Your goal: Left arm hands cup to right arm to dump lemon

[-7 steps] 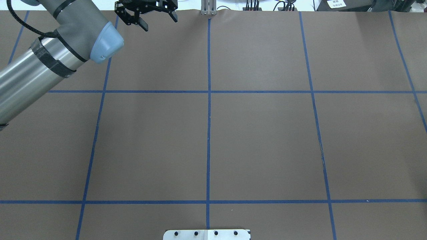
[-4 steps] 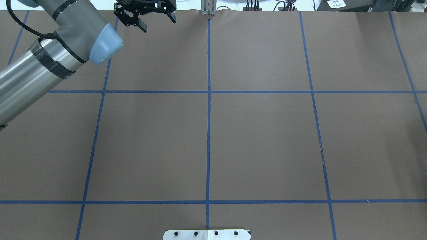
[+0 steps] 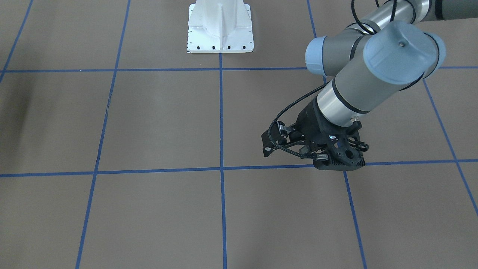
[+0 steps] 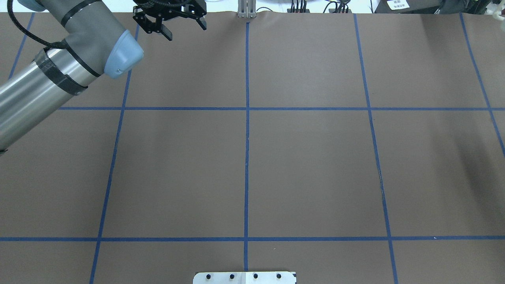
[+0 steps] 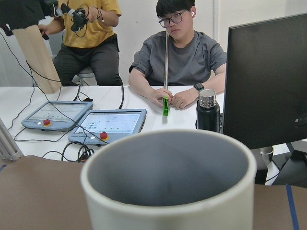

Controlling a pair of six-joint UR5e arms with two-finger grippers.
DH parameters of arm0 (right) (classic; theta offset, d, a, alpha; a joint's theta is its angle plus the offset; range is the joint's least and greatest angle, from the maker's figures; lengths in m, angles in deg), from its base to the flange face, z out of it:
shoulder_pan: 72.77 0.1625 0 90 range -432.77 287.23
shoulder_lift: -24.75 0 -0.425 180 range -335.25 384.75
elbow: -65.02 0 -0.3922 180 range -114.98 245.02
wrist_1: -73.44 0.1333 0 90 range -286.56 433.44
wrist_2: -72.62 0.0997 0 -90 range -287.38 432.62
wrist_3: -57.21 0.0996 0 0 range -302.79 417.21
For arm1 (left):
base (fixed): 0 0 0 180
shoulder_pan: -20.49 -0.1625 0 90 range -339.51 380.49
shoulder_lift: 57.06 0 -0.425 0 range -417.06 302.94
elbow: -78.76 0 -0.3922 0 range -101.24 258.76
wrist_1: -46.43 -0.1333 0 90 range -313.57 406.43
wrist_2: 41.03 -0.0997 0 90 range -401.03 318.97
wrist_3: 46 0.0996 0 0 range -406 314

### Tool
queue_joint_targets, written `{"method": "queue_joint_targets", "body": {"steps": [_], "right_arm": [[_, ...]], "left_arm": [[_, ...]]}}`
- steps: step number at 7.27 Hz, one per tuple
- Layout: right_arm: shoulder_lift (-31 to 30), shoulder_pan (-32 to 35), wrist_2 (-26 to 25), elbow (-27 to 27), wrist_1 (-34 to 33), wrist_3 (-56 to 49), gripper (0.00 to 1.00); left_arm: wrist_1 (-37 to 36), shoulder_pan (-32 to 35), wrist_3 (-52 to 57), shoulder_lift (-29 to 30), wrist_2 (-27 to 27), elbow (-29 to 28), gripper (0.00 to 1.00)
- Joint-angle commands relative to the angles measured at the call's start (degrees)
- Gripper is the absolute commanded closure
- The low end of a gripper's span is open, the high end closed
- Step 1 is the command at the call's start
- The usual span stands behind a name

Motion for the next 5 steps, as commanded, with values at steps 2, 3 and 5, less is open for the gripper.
{"method": "queue_joint_targets", "body": {"steps": [2,3,5], "right_arm": [[8.8,-20.2,-30.1,-13.1,-32.3,-13.6,0.95],[12.6,-23.7,-32.9,-14.0,-37.1,-14.2,0.95],[17.4,-30.3,-38.4,-13.9,-40.9,-15.0,0.95]], "left_arm": [[0.0,0.1,4.8,-1.4,0.2,-1.2,0.0],[-0.1,0.4,5.8,-1.7,0.3,-1.2,0.0],[-0.1,0.8,5.5,-1.4,0.5,-1.4,0.0]]}}
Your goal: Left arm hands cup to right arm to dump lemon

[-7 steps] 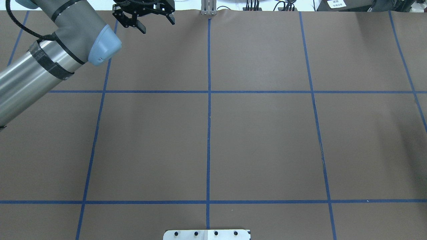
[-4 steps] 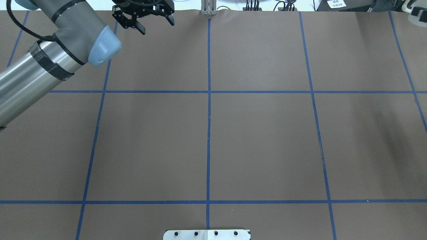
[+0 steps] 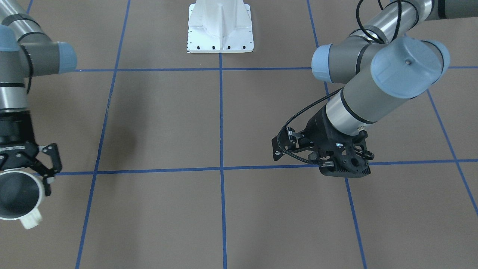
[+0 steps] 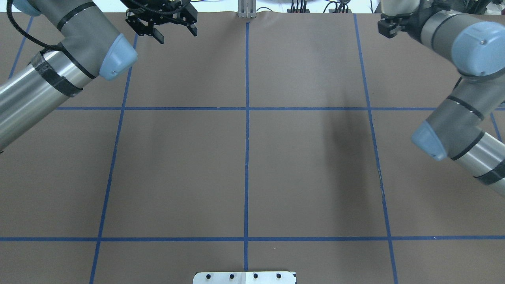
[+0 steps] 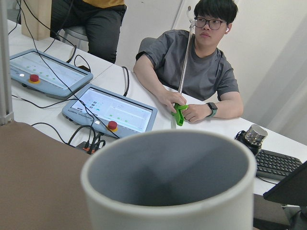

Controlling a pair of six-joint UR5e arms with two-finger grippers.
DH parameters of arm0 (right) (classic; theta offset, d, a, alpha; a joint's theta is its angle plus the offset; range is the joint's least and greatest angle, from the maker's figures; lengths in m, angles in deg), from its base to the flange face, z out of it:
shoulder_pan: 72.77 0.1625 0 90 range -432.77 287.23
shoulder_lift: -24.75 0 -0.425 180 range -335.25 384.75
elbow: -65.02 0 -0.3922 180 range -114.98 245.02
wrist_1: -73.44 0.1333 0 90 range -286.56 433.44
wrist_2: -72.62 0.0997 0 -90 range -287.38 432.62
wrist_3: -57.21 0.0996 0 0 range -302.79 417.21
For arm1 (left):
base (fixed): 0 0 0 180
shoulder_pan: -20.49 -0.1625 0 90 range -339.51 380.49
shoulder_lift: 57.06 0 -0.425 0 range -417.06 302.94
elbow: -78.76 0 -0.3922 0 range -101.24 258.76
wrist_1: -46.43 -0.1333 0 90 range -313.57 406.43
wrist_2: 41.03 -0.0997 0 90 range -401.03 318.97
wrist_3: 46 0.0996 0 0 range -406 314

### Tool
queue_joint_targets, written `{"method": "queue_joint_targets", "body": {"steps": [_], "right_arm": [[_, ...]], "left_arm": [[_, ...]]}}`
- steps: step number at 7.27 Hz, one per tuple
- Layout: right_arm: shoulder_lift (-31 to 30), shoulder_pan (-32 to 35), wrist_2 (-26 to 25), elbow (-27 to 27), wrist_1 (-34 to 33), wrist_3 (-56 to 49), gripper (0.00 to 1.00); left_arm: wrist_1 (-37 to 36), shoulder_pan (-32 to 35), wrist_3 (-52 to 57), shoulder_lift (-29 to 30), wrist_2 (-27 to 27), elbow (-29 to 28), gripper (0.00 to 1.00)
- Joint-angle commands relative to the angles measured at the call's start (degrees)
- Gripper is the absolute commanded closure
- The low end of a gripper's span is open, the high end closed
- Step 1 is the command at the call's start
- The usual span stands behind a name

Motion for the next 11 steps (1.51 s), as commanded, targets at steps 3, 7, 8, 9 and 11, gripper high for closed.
{"method": "queue_joint_targets", "body": {"steps": [3,7,8,9,11], "right_arm": [[10.2,-13.4,-15.4,-0.2,-11.6,-0.6,0.95],[14.8,-22.6,-27.3,-0.2,-13.6,0.3,0.93],[16.3,-26.0,-32.1,0.0,-13.6,0.4,0.93],[16.4,-27.6,-34.0,0.0,-13.6,0.4,0.93],[16.5,-28.3,-34.4,0.6,-13.7,0.6,0.93]], "left_arm": [[0.6,0.4,-8.7,2.5,0.6,0.4,0.0],[9.0,-0.3,-23.4,4.9,0.6,0.5,0.0],[9.1,-0.5,-23.4,4.9,0.7,0.6,0.0],[9.2,-1.0,-23.3,4.9,0.8,0.6,0.0],[11.0,-2.8,-23.4,4.9,1.6,0.6,0.02]]}}
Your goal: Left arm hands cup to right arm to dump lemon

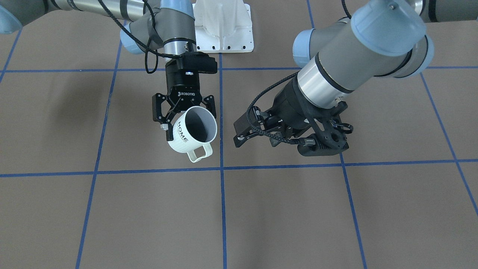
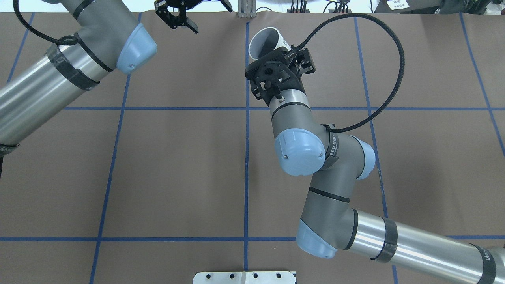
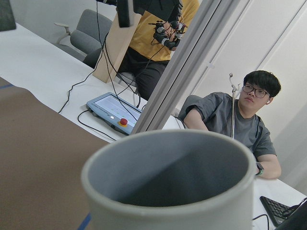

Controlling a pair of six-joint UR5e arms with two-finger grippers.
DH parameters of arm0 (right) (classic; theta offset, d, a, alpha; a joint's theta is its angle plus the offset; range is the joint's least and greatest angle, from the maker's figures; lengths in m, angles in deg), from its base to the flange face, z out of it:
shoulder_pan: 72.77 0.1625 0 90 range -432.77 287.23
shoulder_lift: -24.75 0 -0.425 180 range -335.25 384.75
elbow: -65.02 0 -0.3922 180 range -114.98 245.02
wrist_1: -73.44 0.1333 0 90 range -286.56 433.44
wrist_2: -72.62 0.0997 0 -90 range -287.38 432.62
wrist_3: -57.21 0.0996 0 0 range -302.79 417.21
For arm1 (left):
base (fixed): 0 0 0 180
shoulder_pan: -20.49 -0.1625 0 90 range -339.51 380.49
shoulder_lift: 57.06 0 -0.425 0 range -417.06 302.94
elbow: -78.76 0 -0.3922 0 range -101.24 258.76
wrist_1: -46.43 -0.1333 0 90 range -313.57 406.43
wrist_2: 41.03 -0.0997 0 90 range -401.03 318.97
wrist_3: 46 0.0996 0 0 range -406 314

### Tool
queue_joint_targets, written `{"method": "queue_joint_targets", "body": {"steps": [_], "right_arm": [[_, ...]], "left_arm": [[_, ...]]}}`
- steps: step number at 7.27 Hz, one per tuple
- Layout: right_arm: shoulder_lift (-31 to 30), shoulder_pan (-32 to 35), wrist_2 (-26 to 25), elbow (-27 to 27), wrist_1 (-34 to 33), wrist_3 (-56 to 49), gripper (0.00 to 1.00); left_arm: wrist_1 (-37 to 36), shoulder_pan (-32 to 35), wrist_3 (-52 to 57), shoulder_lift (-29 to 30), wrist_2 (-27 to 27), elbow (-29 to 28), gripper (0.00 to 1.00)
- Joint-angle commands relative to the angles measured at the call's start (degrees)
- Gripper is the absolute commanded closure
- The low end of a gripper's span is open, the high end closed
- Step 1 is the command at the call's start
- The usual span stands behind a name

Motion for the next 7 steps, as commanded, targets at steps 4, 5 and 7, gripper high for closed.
{"method": "queue_joint_targets", "body": {"steps": [4,5,7], "right_arm": [[1.1,-0.7,-0.6,0.6,-0.1,0.1,0.93],[1.2,-0.7,-0.6,0.6,-0.1,0.1,0.93],[1.2,-0.6,-0.6,0.5,0.0,0.0,0.94]], "left_arm": [[1.6,-4.6,0.2,0.0,0.9,0.5,0.09],[1.6,-5.0,0.3,0.0,0.9,0.5,0.11],[1.6,-5.1,0.3,0.6,0.9,0.2,0.24]]}}
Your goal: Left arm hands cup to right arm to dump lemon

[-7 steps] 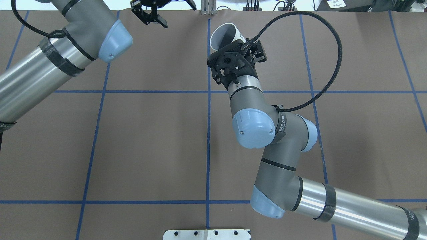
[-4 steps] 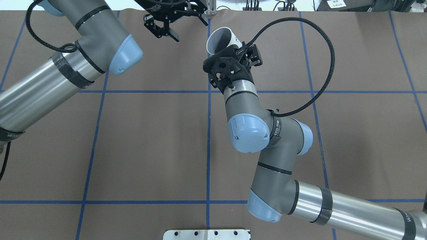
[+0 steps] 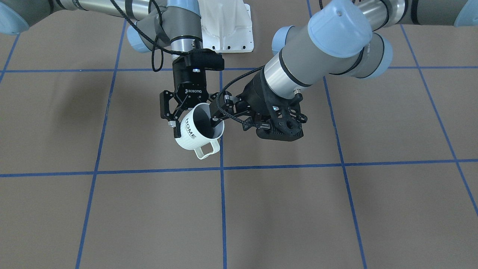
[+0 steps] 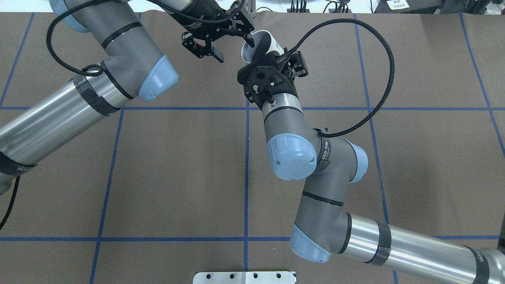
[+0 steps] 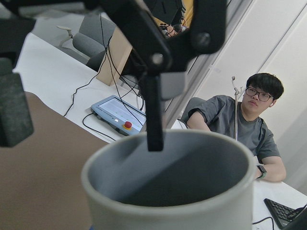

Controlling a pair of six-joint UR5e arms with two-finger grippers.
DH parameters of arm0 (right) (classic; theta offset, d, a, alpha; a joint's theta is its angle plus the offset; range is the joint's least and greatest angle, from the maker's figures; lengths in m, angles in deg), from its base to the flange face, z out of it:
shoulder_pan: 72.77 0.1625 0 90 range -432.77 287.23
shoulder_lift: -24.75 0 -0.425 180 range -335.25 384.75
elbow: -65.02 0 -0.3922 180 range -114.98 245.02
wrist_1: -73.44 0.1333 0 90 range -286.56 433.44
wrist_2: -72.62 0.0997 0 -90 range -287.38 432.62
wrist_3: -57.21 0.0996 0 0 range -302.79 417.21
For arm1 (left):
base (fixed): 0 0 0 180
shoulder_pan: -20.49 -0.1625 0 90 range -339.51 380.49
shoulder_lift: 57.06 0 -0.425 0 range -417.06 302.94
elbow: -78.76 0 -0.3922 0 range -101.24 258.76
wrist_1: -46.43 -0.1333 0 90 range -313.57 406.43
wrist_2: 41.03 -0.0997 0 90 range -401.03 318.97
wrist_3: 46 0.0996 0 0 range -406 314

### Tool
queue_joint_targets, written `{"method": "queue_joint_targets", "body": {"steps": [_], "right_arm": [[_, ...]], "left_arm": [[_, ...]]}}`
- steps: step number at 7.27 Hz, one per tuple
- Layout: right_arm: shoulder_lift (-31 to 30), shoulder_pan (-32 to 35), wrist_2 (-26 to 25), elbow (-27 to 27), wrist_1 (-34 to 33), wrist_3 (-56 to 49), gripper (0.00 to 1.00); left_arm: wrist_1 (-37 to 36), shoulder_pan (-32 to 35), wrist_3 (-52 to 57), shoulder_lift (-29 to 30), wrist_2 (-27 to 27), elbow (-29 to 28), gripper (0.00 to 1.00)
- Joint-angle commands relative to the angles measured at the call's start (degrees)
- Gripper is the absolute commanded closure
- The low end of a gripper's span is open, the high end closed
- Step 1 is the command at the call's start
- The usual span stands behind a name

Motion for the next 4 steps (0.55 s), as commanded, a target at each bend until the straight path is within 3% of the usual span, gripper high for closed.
{"method": "queue_joint_targets", "body": {"steps": [1,4], "right_arm": [[0.0,0.0,0.0,-0.1,0.1,-0.1,0.94],[0.0,0.0,0.0,-0.1,0.2,0.0,0.94]], "left_arm": [[0.0,-0.1,0.0,0.4,0.0,-0.3,0.34],[0.0,-1.2,0.2,0.6,-0.1,-0.3,0.39]]}}
